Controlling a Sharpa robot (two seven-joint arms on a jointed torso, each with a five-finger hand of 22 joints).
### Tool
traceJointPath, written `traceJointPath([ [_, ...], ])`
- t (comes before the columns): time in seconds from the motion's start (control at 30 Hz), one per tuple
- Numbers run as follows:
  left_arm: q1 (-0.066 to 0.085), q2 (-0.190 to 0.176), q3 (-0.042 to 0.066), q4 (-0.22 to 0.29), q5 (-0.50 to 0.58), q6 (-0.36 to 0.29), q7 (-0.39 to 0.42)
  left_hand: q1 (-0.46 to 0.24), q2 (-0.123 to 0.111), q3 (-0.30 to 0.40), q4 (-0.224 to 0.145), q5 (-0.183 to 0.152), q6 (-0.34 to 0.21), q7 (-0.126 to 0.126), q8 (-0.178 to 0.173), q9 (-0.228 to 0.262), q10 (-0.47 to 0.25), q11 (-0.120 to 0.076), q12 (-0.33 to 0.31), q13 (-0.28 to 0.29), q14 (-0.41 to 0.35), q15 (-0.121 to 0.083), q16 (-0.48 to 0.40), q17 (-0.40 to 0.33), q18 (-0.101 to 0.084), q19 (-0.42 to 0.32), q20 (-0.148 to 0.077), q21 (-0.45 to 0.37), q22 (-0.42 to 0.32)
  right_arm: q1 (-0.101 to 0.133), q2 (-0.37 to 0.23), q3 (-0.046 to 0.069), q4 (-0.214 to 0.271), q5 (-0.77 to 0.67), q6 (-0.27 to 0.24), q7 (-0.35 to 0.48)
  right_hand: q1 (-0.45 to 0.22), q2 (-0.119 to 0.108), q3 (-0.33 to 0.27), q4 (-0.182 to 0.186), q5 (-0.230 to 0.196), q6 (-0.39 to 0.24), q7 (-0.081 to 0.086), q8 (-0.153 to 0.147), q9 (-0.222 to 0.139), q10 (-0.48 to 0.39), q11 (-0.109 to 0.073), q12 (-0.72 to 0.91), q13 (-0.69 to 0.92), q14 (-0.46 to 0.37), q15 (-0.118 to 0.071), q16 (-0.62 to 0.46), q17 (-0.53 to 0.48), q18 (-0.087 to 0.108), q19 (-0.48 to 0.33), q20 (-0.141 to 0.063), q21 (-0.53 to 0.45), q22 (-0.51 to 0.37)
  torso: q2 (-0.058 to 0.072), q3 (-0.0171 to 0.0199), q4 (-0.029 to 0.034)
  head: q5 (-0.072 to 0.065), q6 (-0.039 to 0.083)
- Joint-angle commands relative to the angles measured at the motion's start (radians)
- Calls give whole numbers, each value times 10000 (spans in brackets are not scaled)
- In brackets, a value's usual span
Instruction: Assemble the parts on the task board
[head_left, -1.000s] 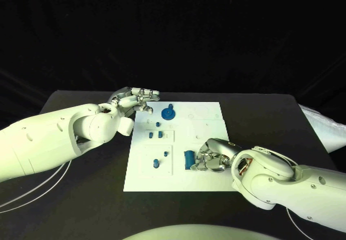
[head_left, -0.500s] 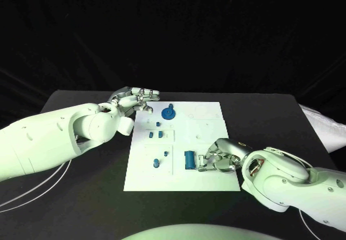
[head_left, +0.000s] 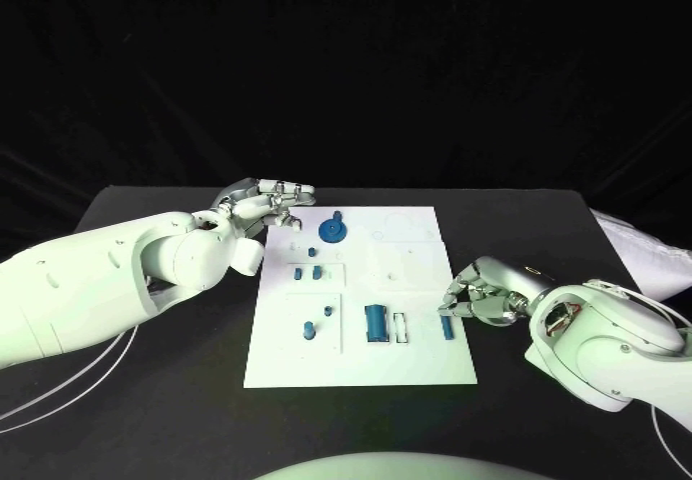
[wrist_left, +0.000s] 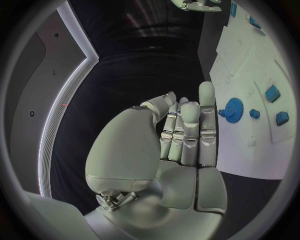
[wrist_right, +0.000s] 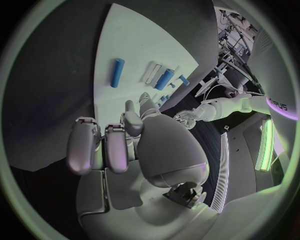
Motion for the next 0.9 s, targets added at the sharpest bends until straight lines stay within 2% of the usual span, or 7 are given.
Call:
traceJointPath([
  [0.03, -1, 25, 3, 6, 13, 181, 52, -6, 132, -58, 10, 67, -72, -17, 44, -14, -77, 20, 56, -9, -82, 10, -35, -16, 115, -5, -29, -59, -15, 7, -43, -17, -124, -355, 200, -54, -15, 84, 78, 80, -2, 17, -5, -85, -30, -68, 19, -73, -67, 586, 49, 17, 8, -175, -55, 33, 5, 14, 9, 13, -7, -98, 25],
  [0.17, -4, 33, 3, 6, 12, 192, 52, -6, 132, -58, 10, 67, -72, -17, 44, -14, -77, 20, 56, -9, -82, 10, -35, -16, 115, -5, -29, -59, -15, -17, -5, -39, -275, -703, 370, -323, -269, 9, 94, 262, -26, 171, -25, -153, -55, -19, 13, -87, -59, 585, 53, 12, 6, -176, -49, 49, 14, 34, 13, 17, 0, -151, 21],
  [0.27, -6, 36, 2, 3, 12, 196, 52, -6, 132, -58, 10, 67, -72, -17, 44, -14, -77, 20, 56, -9, -82, 10, -35, -16, 115, -5, -29, -59, -15, -65, 69, -55, -387, -907, 536, -515, -456, -69, 89, 415, -15, 267, -41, -191, -65, 2, 2, -113, -65, 581, 46, -1, -12, -172, -52, 47, 9, 27, 10, 6, 10, -172, 20],
  [0.53, -15, 38, 1, -6, 12, 204, 51, -6, 132, -58, 10, 67, -72, -17, 44, -14, -77, 20, 56, -9, -82, 10, -35, -16, 115, -5, -29, -59, -15, -241, 351, -70, -486, -1109, 1071, -883, -896, -494, -3, 823, 107, 414, -47, -302, -80, 30, 3, -171, -61, 580, 44, -14, -14, -169, -62, 40, -3, 15, 15, 14, 7, -164, 3],
  [0.67, -20, 39, 0, -7, 12, 181, 73, -2, 154, -59, 6, 69, -75, -15, 56, -13, -86, 22, 78, -10, -80, 10, -30, -14, 115, 0, -28, -69, -21, -306, 487, -72, -521, -1158, 1220, -1007, -965, -645, -26, 918, 208, 436, -44, -337, -79, 21, 7, -209, -73, 573, 47, -35, -41, -166, -72, 43, -15, -4, 11, 4, 3, -162, -10],
  [0.9, -22, 30, 0, -3, 12, 164, 78, -2, 162, -58, 8, 70, -74, -15, 58, -12, -86, 22, 82, -10, -77, 10, -26, -8, 115, 1, -28, -71, -22, -338, 587, -73, -566, -1415, 1319, -1134, -966, -747, -36, 946, 271, 446, -44, -357, -76, 27, 8, -199, -52, 580, 49, -15, -2, -173, -60, 43, 1, 36, 17, 3, 12, -165, -28],
])
